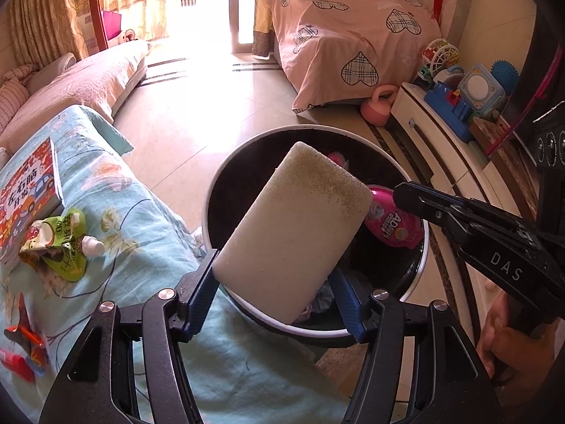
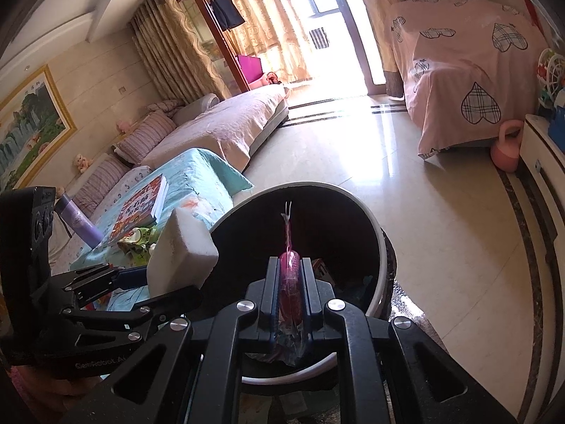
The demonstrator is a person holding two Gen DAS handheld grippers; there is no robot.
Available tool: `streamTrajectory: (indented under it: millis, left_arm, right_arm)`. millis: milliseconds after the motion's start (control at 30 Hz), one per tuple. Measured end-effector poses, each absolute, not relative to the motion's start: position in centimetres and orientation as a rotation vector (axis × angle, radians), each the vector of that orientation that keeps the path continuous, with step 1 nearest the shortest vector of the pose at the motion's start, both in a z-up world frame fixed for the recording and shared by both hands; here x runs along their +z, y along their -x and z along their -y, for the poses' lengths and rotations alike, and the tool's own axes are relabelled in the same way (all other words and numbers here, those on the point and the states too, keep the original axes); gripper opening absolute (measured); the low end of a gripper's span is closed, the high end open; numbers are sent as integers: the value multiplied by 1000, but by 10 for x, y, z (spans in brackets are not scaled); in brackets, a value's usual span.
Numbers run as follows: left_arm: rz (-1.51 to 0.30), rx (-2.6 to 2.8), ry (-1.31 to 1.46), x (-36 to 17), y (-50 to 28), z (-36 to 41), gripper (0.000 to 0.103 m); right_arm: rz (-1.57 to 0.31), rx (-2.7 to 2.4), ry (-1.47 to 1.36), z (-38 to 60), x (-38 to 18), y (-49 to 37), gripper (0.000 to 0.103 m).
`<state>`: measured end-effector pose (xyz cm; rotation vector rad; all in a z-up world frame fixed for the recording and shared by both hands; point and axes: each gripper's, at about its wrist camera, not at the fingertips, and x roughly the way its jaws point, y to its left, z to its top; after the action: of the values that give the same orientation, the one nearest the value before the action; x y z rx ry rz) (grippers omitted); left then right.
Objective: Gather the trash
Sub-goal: 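Carry the sponge and pink bottle over the bin and open both tools, then withdraw both open tools from the bin back over the bedspread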
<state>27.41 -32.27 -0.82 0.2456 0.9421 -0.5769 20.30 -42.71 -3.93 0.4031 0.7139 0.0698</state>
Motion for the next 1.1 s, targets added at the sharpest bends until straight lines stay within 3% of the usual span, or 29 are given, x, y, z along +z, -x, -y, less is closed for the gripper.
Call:
streamTrajectory:
  millis: [167, 300, 467, 700, 867, 1100]
  left_arm:
    - [-950, -571, -223, -8, -272, 317, 75]
    - [-940, -566, -190, -4, -267, 306, 75]
    - [-927, -546, -125, -1, -256, 277, 76]
    - [-916, -472, -39, -6, -237, 222, 76]
    - [-929, -410, 14, -14, -223, 176, 76]
    - [-923, -309, 90, -18, -205, 109, 76]
  right_arm:
    - [-715, 69, -436, 433, -41, -203, 20]
    - [-688, 68, -450, 434, -35, -196, 41]
    - [-666, 86, -458, 427, -27, -187, 47]
    - [-639, 131, -480, 396, -24, -166, 89]
    - [-662, 183, -478, 363, -27, -158, 100]
    - [-715, 281, -478, 310, -35, -155, 101]
